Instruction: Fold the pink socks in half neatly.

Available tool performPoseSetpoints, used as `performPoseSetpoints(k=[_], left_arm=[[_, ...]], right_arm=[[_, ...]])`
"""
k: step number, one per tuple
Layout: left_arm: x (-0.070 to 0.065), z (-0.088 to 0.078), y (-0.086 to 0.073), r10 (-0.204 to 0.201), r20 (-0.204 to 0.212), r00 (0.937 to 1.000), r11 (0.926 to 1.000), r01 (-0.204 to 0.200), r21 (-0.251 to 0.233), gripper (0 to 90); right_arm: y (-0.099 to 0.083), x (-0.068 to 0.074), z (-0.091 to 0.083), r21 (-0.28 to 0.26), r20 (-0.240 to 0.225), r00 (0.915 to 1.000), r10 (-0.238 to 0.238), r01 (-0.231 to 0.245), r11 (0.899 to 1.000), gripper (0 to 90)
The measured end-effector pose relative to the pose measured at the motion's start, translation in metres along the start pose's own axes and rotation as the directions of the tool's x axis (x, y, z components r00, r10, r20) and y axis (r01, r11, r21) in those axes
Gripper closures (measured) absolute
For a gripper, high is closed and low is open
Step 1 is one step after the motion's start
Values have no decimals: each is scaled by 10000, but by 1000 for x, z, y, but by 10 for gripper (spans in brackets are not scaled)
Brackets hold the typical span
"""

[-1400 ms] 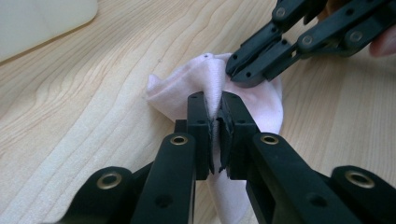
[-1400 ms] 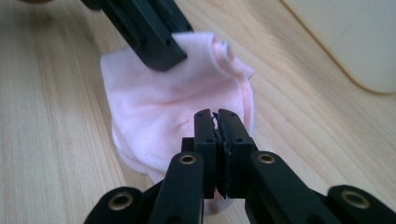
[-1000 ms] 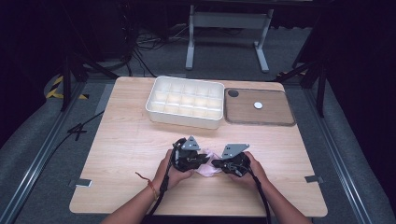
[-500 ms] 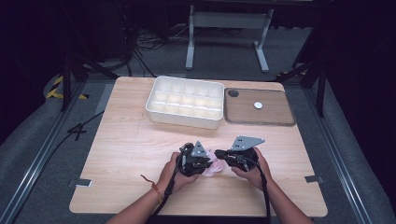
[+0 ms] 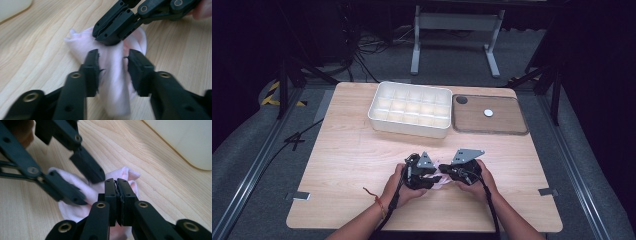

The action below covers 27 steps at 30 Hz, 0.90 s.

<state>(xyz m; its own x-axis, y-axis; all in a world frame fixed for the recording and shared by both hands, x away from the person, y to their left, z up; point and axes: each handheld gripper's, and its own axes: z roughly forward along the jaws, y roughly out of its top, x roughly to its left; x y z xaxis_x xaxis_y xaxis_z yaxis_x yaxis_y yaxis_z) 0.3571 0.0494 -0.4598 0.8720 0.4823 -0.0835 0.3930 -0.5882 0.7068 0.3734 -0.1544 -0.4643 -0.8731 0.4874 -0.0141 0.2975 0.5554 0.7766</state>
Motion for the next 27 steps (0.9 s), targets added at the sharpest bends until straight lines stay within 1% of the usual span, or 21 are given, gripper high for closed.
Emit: performPoseSetpoints(k=[2, 4, 5, 6, 7, 8, 10, 11, 12, 13, 14, 15, 16, 17, 18, 20, 21, 24, 27], left_arm=[[0, -8, -2, 34, 149, 9999, 10000, -34, 31, 582], [-1, -15, -6, 271, 191, 9995, 9992, -276, 284, 552], [-1, -15, -6, 271, 191, 9995, 9992, -276, 284, 544], [-3, -17, -10, 504, 94, 9987, 9979, -507, 392, 544], [-3, -19, -13, 684, 116, 9976, 9964, -689, 503, 545], [-4, -19, -15, 747, 183, 9970, 9955, -756, 573, 545], [-4, -19, -20, 667, 250, 9975, 9952, -683, 704, 578], [-4, -18, -20, 748, 289, 9968, 9950, -765, 639, 650], [-6, -17, -20, 858, 144, 9962, 9945, -865, 596, 682], [-6, -17, -20, 858, 144, 9962, 9945, -865, 596, 725], [-6, -16, -19, 903, 79, 9959, 9945, -906, 527, 725], [-6, -16, -19, 828, 77, 9965, 9958, -830, 391, 765], [-6, -15, -18, 956, 44, 9954, 9948, -957, 350, 819], [-7, -15, -17, 965, -3, 9953, 9950, -964, 241, 826], [-7, -15, -17, 965, -3, 9953, 9950, -964, 241, 831], [-8, -19, -14, 1104, -185, 9937, 9938, -1101, 160, 833], [-7, -21, -12, 976, -268, 9949, 9952, -977, -31, 835], [-5, -21, -9, 882, -257, 9958, 9957, -888, -246, 835], [-6, -21, -6, 969, -284, 9949, 9948, -977, -285, 831]], right_arm=[[0, -1, 1, 27, 12, 10000, -28, 28, 10000, 875], [-1, -2, 1, 3, 5, 10000, 51, -51, 10000, 876], [-1, -2, 1, 4, -15, 10000, 76, -76, 10000, 876], [-1, -2, 1, 4, -15, 10000, 76, -76, 10000, 876], [-2, -3, 1, -12, -77, 9998, 188, -188, 9998, 876], [-3, -4, 1, -87, -161, 9993, 336, -338, 9994, 878], [-5, -7, 2, -213, -317, 9974, 640, -647, 9977, 880], [-6, -9, 2, -253, -380, 9967, 711, -721, 9971, 879], [-6, -9, 2, -244, -365, 9967, 726, -735, 9970, 880], [-6, -9, 2, -244, -365, 9967, 726, -735, 9970, 880], [-6, -9, 2, -242, -350, 9969, 706, -715, 9971, 879], [-5, -8, 2, -216, -309, 9974, 658, -664, 9976, 879], [-5, -7, 2, -203, -227, 9978, 629, -634, 9978, 879], [-5, -7, 1, -170, -203, 9978, 625, -629, 9979, 879], [-5, -7, 1, -170, -203, 9978, 625, -629, 9979, 879], [-5, -7, 1, -132, -146, 9979, 638, -640, 9979, 878], [-4, -7, 1, -88, -55, 9983, 579, -580, 9983, 877], [-3, -5, 1, 16, 147, 9992, 382, -382, 9993, 878], [-2, -5, 1, 91, 245, 9992, 303, -306, 9995, 878]])
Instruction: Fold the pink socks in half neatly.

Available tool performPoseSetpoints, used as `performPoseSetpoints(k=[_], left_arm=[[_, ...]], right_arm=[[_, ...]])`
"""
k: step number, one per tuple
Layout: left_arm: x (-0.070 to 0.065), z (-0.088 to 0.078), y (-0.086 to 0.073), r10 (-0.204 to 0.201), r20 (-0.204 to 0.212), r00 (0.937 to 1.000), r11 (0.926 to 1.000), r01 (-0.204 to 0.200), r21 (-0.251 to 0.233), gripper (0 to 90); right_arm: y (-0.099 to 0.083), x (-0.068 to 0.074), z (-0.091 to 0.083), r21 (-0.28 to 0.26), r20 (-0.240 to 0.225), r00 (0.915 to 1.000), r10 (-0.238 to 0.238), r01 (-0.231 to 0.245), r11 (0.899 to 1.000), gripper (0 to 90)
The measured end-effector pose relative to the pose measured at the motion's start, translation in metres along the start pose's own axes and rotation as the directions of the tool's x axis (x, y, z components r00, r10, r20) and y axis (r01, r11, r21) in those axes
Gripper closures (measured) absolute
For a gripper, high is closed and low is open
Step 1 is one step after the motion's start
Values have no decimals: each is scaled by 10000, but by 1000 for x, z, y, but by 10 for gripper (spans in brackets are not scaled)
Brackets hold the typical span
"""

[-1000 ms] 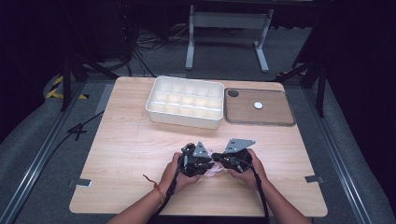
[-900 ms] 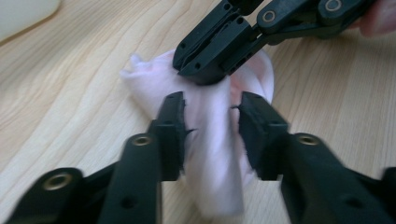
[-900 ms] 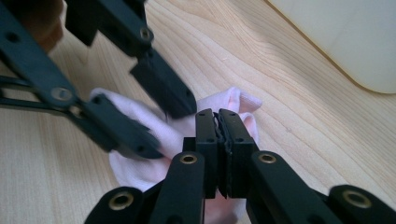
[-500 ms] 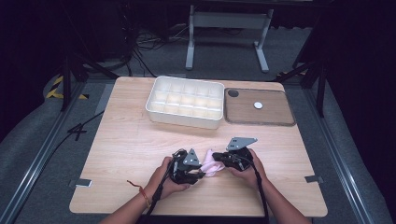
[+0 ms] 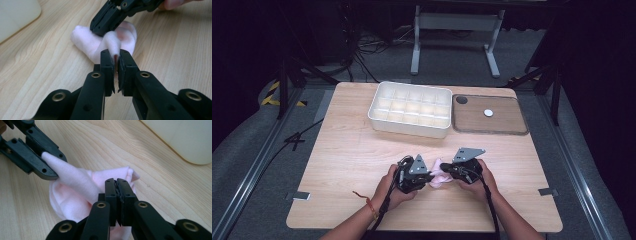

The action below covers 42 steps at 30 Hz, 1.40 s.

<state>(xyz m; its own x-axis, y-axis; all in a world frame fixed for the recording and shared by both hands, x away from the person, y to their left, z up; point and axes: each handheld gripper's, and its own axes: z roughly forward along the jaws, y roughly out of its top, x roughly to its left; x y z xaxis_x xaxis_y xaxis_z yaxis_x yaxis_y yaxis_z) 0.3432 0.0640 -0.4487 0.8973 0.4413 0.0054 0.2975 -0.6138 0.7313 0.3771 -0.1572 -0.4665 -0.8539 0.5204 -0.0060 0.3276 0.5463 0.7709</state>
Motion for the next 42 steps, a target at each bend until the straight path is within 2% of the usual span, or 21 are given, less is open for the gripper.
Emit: performPoseSetpoints(k=[1, 7, 8, 10, 11, 14, 17, 22, 24, 25, 27, 28, 29, 30, 31, 33, 35, 36, 38, 40, 42], left_arm=[[-1, 1, 1, -115, 59, 9999, 9998, 116, -146, 829], [-4, 5, 6, 215, 247, 9995, 9997, -212, -120, 822], [-6, 7, 7, 315, 225, 9993, 9995, -313, -79, 817], [-12, 9, 8, 873, 101, 9961, 9960, -875, 183, 816], [-12, 9, 8, 873, 101, 9961, 9960, -875, 183, 819], [-21, 16, 8, 1459, 199, 9891, 9869, -1469, 661, 822], [-26, 22, 6, 1689, 237, 9854, 9807, -1704, 958, 825], [-32, 24, 7, 2231, 210, 9746, 9676, -2241, 1163, 811], [-31, 22, 7, 2050, 463, 9777, 9716, -2090, 1107, 769], [-30, 21, 6, 1844, 739, 9801, 9775, -1907, 902, 750], [-25, 13, 6, 1717, 1344, 9759, 9825, -1796, 489, 707], [-24, 8, 7, 1749, 1526, 9727, 9828, -1818, 323, 699], [-24, 8, 7, 1749, 1526, 9727, 9828, -1818, 323, 701], [-22, 0, 9, 1811, 1742, 9679, 9830, -1837, -12, 706], [-20, -5, 11, 1824, 1700, 9684, 9832, -1805, -267, 709], [-19, -7, 12, 1737, 1619, 9714, 9847, -1697, -384, 731], [-10, -10, 14, 1254, 1644, 9784, 9908, -1150, -716, 764], [-10, -10, 14, 1254, 1644, 9784, 9908, -1150, -716, 792], [-5, -3, 13, 939, 1566, 9832, 9939, -834, -723, 815], [-6, 6, 11, 700, 1626, 9842, 9961, -603, -638, 847], [-7, 11, 11, 755, 1591, 9844, 9965, -686, -488, 847]], right_arm=[[0, 0, 0, 3, 15, 10000, 42, -42, 10000, 879], [-1, 1, 0, 62, 98, 10000, -1, 1, 10000, 881], [0, 2, 0, 86, 157, 9998, -103, 102, 9999, 882], [0, 3, 1, 111, 258, 9995, -181, 178, 9998, 884], [0, 3, 1, 111, 258, 9995, -181, 178, 9998, 884], [0, 5, 1, 134, 299, 9991, -290, 287, 9995, 885], [0, 5, 1, 135, 301, 9992, -270, 266, 9996, 885], [0, 6, 1, 179, 282, 9988, -394, 389, 9991, 886], [0, 5, 1, 134, 247, 9992, -315, 312, 9994, 886], [-1, 5, 1, 140, 256, 9991, -344, 341, 9993, 886], [0, 5, 1, 166, 298, 9988, -396, 391, 9991, 886], [0, 6, 1, 166, 323, 9986, -425, 420, 9990, 886], [0, 6, 1, 166, 323, 9986, -425, 420, 9990, 886], [0, 6, 1, 187, 324, 9985, -434, 428, 9989, 886], [0, 6, 1, 187, 320, 9985, -437, 431, 9989, 886], [0, 6, 1, 208, 300, 9987, -413, 407, 9990, 886], [0, 6, 0, 210, 277, 9988, -401, 395, 9990, 886], [0, 6, 0, 210, 277, 9988, -401, 395, 9990, 886], [-1, 5, 1, 185, 241, 9990, -380, 376, 9991, 886], [-1, 5, 0, 183, 223, 9991, -366, 362, 9992, 886], [-1, 5, 0, 189, 234, 9990, -382, 377, 9991, 886]])
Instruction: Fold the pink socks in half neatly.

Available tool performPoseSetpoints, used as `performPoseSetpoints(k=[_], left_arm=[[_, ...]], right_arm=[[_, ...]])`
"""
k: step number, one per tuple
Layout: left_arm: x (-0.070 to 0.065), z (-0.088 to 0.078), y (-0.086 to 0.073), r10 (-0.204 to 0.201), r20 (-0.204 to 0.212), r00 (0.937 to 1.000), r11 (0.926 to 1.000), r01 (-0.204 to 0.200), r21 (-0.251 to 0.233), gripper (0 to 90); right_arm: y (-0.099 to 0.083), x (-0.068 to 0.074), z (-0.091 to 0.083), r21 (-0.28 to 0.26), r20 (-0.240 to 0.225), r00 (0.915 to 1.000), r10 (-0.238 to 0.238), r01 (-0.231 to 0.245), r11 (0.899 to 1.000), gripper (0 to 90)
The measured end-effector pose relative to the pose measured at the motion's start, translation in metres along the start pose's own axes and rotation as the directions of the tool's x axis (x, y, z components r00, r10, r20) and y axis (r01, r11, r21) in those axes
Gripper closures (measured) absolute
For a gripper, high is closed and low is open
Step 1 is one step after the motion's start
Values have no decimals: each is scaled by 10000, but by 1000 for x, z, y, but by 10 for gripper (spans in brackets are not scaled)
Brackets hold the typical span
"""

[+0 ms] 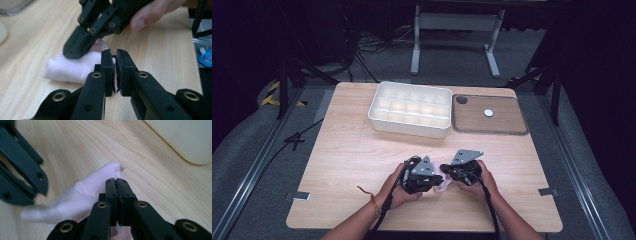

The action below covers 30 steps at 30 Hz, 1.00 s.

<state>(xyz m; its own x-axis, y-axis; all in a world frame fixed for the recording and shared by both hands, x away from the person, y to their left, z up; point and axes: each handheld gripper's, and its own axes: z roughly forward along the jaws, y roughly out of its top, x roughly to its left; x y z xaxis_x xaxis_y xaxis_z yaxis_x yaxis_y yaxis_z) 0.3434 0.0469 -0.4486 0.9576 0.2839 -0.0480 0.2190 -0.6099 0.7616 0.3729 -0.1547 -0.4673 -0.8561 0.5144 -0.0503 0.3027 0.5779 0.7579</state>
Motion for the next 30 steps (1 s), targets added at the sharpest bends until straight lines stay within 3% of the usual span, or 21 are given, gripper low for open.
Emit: performPoseSetpoints(k=[4, 11, 16, 21, 22, 25, 26, 27, 30], left_arm=[[-6, 16, -6, 132, -167, 9998, 9982, -122, 592, 849], [-12, 25, -7, 331, -407, 9986, 9967, -300, 750, 876], [-14, 27, -6, 350, -420, 9985, 9959, -314, 850, 886], [-14, 27, -6, 374, -386, 9986, 9961, -341, 820, 886], [-14, 27, -6, 377, -405, 9985, 9960, -343, 827, 885], [-14, 27, -6, 421, -389, 9984, 9957, -388, 841, 882], [-13, 27, -7, 249, -351, 9991, 9970, -222, 741, 882], [-12, 27, -7, 298, -303, 9991, 9968, -275, 748, 882], [-12, 26, -7, 261, -263, 9993, 9968, -240, 768, 883]], right_arm=[[0, 0, -1, 23, -1, 10000, -58, 58, 10000, 886], [0, 2, -1, 123, 77, 9996, -262, 261, 9996, 886], [2, 1, -6, 339, 503, 9960, -733, 717, 9969, 829], [3, 0, -12, 303, 595, 9958, -698, 681, 9972, 838], [5, 1, -19, -61, 341, 9975, -621, 623, 9980, 851], [7, 5, -24, -260, 168, 9969, -772, 776, 9966, 853], [8, 8, -26, -392, -30, 9959, -899, 897, 9952, 856], [8, 13, -27, -350, -442, 9926, -1132, 1117, 9931, 860], [4, 16, -19, 202, -567, 9881, -1429, 1442, 9893, 868]])
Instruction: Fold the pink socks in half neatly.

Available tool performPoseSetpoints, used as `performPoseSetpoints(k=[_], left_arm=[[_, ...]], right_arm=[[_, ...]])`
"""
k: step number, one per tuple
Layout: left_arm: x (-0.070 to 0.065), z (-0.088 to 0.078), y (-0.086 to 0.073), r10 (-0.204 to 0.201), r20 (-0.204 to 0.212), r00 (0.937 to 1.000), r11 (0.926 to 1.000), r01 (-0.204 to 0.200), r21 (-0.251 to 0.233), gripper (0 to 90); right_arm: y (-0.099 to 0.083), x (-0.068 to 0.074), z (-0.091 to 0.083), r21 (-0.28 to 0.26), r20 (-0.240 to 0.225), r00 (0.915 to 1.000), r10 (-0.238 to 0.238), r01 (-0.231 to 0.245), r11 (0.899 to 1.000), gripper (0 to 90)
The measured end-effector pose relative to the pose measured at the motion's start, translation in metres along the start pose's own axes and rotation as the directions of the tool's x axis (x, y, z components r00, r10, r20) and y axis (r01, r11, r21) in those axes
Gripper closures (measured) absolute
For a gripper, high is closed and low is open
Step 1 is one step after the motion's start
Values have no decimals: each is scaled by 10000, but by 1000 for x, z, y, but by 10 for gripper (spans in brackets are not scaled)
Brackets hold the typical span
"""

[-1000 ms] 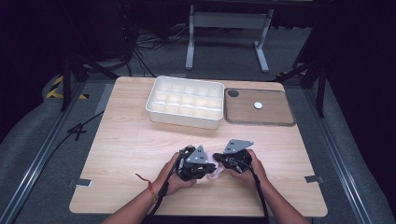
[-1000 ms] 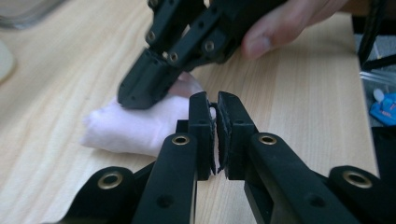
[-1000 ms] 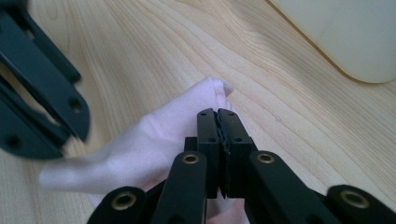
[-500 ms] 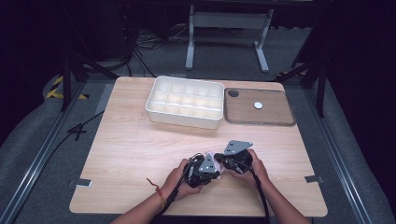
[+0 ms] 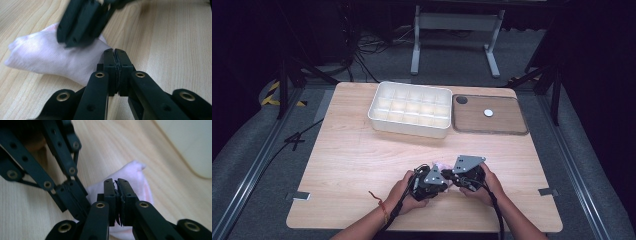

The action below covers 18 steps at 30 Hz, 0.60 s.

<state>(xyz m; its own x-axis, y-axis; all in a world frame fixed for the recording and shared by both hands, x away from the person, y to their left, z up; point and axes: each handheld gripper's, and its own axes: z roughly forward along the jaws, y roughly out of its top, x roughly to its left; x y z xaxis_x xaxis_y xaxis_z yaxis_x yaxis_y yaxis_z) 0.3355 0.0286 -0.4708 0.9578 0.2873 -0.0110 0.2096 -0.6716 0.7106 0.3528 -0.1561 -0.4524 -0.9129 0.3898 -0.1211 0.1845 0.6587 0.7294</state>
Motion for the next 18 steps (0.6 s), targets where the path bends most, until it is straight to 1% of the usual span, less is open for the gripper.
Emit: performPoseSetpoints(k=[1, 2, 4, 5, 6, 7, 8, 10, 12, 13, 14, 16, 17, 18], left_arm=[[0, 0, 0, -6, -10, 10000, 10000, 6, -9, 883], [-1, 1, 0, -80, -25, 10000, 10000, 80, -31, 883], [-2, 1, 0, -71, -37, 10000, 10000, 71, -44, 882], [-2, 1, 0, -76, -35, 10000, 10000, 76, -38, 882], [-1, 0, 0, -14, -25, 10000, 10000, 14, -6, 882], [-2, 1, -1, -54, -27, 10000, 10000, 54, -37, 882], [-2, 0, -1, -73, -42, 10000, 10000, 73, -32, 881], [-3, 1, -1, -62, -47, 10000, 10000, 62, -40, 876], [-3, 1, -1, -74, -15, 10000, 10000, 74, -26, 876], [-3, 1, -1, -66, -9, 10000, 10000, 66, -10, 877], [-3, 0, -1, 7, 1, 10000, 10000, -7, 66, 877], [-4, 1, -1, -11, 41, 10000, 10000, 11, 49, 877], [-5, 1, -1, 89, 75, 9999, 9998, -90, 149, 877], [-6, 2, -2, 193, 140, 9997, 9991, -198, 364, 876]], right_arm=[[-3, -2, 4, 142, 56, 9999, 145, -145, 9998, 868], [-4, -4, 4, 172, 129, 9997, 188, -190, 9997, 869], [-5, -7, 5, 284, 360, 9992, 200, -210, 9994, 875], [-5, -7, 5, 284, 360, 9992, 200, -210, 9994, 875], [-7, -8, 5, 350, 448, 9985, 320, -336, 9988, 877], [-9, -9, 6, 328, 410, 9981, 453, -467, 9984, 878], [-9, -10, 6, 305, 419, 9979, 491, -504, 9983, 877], [-9, -10, 8, 326, 597, 9972, 452, -472, 9984, 878], [-9, -11, 8, 328, 605, 9971, 456, -476, 9983, 879], [-9, -12, 8, 347, 682, 9968, 411, -436, 9984, 883], [-9, -12, 9, 339, 667, 9967, 468, -492, 9982, 886], [-9, -12, 8, 347, 666, 9967, 467, -491, 9982, 887], [-10, -13, 8, 351, 668, 9964, 522, -546, 9979, 889], [-10, -13, 8, 318, 656, 9963, 560, -582, 9978, 889]])
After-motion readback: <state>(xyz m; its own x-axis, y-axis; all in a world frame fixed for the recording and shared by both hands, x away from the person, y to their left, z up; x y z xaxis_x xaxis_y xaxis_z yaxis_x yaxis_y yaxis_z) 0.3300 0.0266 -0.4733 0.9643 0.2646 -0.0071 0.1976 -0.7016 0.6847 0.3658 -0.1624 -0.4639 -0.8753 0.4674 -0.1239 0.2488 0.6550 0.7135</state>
